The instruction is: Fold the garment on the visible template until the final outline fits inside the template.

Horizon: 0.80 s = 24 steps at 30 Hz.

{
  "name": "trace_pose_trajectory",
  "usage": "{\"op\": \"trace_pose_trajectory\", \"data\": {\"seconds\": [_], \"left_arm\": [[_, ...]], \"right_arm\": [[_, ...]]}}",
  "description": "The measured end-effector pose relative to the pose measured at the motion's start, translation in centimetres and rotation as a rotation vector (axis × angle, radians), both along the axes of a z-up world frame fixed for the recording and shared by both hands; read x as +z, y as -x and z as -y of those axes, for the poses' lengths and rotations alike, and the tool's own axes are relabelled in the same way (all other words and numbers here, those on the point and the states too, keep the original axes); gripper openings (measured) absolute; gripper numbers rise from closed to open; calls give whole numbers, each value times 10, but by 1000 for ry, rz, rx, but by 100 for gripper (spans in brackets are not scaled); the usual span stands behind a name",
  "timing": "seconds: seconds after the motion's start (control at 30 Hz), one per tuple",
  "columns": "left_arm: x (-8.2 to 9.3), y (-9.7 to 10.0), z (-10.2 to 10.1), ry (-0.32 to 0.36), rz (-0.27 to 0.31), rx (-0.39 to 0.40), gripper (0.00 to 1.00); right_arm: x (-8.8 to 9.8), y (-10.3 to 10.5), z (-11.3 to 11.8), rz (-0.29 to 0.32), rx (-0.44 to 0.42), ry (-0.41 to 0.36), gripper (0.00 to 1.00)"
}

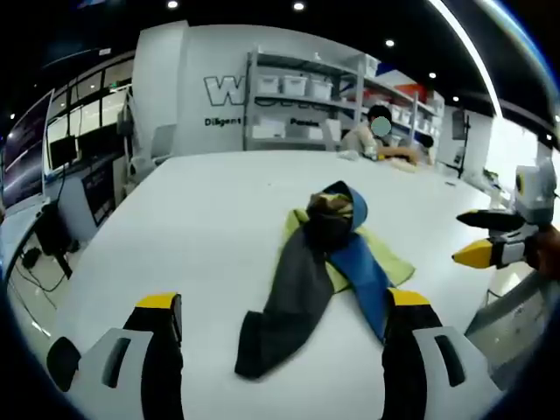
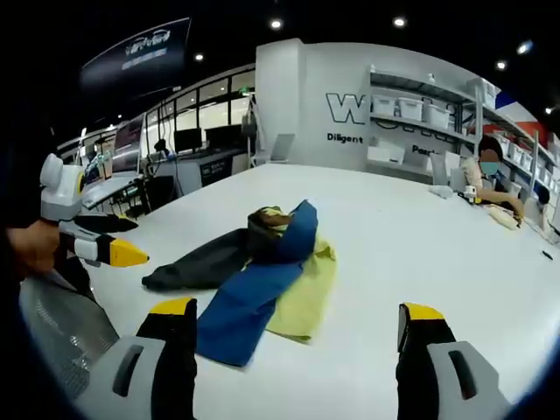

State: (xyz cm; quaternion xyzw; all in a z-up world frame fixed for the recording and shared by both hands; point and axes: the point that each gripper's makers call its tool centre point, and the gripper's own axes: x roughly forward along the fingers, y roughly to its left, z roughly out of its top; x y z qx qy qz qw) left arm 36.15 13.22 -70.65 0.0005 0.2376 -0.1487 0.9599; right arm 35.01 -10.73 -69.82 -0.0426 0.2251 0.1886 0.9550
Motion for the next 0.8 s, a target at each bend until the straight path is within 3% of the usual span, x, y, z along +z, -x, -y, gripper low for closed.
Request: {"op": "trace_pose_trajectory", "data": {"seconds": [0.8], "left_arm": [[-1, 1, 1, 0, -7, -7, 88]], "right_arm": [[-1, 0, -1, -3, 1, 1, 97]]}}
